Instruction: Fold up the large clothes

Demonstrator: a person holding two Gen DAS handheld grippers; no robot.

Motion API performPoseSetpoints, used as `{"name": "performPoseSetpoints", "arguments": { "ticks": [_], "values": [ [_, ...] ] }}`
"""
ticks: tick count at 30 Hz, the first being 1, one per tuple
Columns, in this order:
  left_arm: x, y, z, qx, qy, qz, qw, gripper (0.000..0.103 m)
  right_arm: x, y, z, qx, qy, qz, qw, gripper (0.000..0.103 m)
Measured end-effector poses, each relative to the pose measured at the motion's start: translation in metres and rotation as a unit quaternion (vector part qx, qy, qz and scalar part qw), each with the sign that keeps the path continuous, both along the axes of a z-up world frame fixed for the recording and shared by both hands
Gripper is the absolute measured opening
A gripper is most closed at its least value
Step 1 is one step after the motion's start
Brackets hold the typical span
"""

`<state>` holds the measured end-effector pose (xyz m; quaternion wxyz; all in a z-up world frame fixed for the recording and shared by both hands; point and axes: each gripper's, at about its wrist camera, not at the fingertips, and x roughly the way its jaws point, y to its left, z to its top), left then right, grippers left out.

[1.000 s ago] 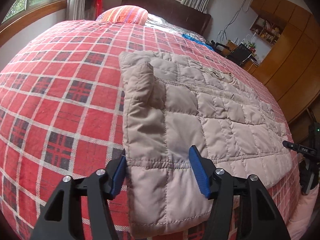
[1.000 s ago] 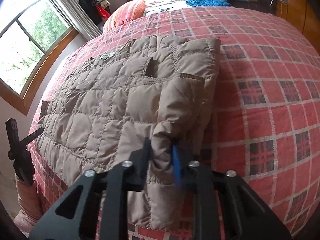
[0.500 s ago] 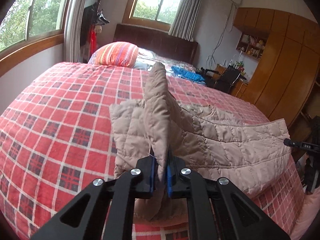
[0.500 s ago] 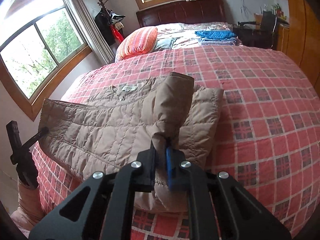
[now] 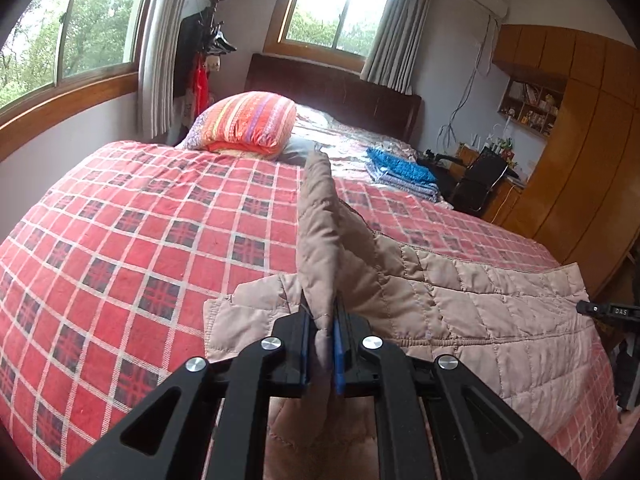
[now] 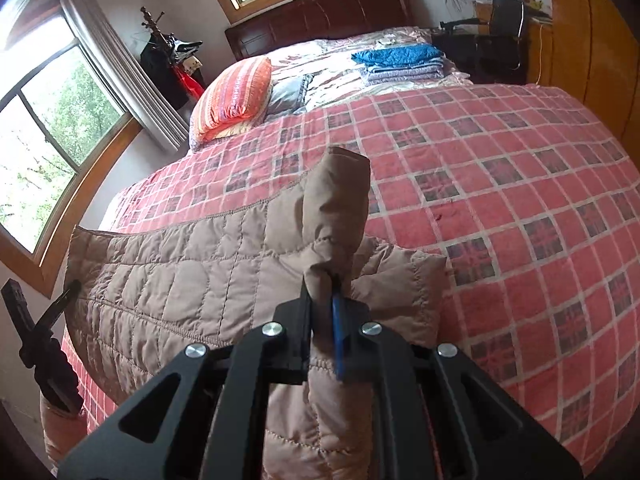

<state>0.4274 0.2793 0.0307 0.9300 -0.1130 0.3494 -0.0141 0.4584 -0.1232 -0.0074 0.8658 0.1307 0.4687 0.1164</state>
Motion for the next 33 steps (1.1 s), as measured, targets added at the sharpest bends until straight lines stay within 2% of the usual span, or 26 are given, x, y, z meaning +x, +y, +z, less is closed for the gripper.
{"name": "performPoseSetpoints", "arguments": {
  "ticks": [3, 6, 12, 16, 18, 21, 23, 26, 33],
  "values": [
    [0.021, 0.001, -0.029, 0.014, 0.038, 0.009, 0.9991, 0.01, 0.017, 0.0, -0.024, -0.002, 0.021, -0.007, 1.0, 0.008],
    [0.032, 0.008, -0.055, 0.002, 0.07, 0.015, 0.9975, 0.013, 0.026, -0.002, -0.043, 0.003, 0.039, -0.012, 0.999, 0.008],
    [0.038, 0.014, -0.081, -0.006, 0.098, 0.017, 0.995, 0.02, 0.031, -0.003, -0.071, 0.012, 0.065, -0.016, 0.998, 0.011],
    [0.036, 0.015, -0.074, -0.007, 0.11, 0.021, 0.9937, 0.025, 0.029, -0.005, -0.071, 0.015, 0.07, -0.023, 0.997, 0.021],
    [0.03, 0.021, -0.064, -0.019, 0.112, 0.019, 0.9934, 0.035, 0.022, -0.009, -0.059, 0.019, 0.057, -0.019, 0.998, 0.036],
    [0.008, 0.034, -0.046, -0.043, 0.096, 0.019, 0.9942, 0.041, -0.001, -0.015, -0.035, 0.032, 0.03, -0.008, 0.999, 0.048],
    [-0.012, 0.042, -0.039, -0.058, 0.093, 0.018, 0.9938, 0.044, -0.02, -0.018, -0.025, 0.041, 0.022, 0.002, 0.999, 0.049],
    [-0.043, 0.047, -0.039, -0.049, 0.098, 0.022, 0.9937, 0.045, -0.049, -0.019, -0.021, 0.039, 0.02, 0.019, 0.999, 0.05],
    [-0.096, 0.032, -0.05, -0.04, 0.113, 0.015, 0.9927, 0.048, -0.098, -0.013, -0.039, 0.028, 0.044, 0.03, 0.998, 0.05]
  ]
}}
